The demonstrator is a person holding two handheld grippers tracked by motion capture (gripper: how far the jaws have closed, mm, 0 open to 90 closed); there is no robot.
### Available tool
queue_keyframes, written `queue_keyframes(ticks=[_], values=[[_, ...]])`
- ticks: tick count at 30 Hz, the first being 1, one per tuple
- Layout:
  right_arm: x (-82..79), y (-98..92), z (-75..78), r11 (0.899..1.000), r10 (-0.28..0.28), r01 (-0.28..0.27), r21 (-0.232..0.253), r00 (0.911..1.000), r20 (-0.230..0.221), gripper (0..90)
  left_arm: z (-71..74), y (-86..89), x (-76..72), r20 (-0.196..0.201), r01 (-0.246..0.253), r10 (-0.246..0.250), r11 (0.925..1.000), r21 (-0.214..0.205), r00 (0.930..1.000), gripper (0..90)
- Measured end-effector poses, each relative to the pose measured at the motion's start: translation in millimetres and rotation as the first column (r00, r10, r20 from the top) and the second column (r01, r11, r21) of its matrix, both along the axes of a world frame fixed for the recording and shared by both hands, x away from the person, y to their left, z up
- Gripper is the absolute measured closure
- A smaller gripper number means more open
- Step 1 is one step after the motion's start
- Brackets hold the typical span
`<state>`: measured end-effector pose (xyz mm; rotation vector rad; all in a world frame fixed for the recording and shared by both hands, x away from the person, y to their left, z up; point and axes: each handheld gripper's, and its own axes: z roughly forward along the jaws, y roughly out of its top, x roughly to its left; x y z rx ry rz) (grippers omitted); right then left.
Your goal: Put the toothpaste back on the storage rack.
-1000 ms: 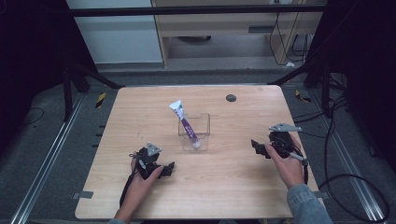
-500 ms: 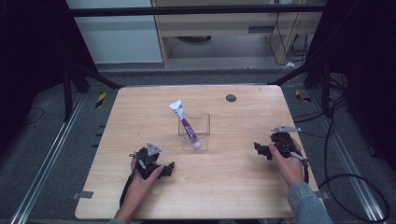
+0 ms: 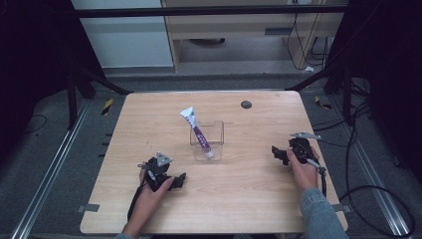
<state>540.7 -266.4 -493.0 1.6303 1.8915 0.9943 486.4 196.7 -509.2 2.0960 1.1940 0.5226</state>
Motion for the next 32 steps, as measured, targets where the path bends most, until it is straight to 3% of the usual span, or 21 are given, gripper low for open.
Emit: queue_keyframes(ticks=[19,22,25,28,32], values=[[10.9,-2.1,-15.4,0.998,-0.053,0.052,-0.022,0.9985,-0.014,11.0,0.0,0.0,0.0,0.000,0.000,0.000,1.0000,0.000,1.0000,0.0],[11.3,-0.7,-16.9,0.998,-0.045,0.045,-0.046,0.9990,-0.004,9.6,0.0,0.0,0.0,0.000,0.000,0.000,1.0000,0.000,1.0000,0.0],[11.9,6.0,-18.0,0.992,-0.008,0.005,-0.127,0.9998,-0.019,6.3,0.0,0.0,0.0,0.000,0.000,0.000,1.0000,0.000,1.0000,0.0],[11.0,9.1,-18.2,0.992,-0.010,0.007,-0.125,0.9996,-0.025,4.4,0.0,0.0,0.0,0.000,0.000,0.000,1.0000,0.000,1.0000,0.0],[11.4,9.6,-18.9,0.991,-0.054,0.049,-0.127,0.9978,-0.037,0.3,-0.1,-0.1,-0.1,0.000,0.000,0.000,1.0000,0.000,1.0000,0.0]])
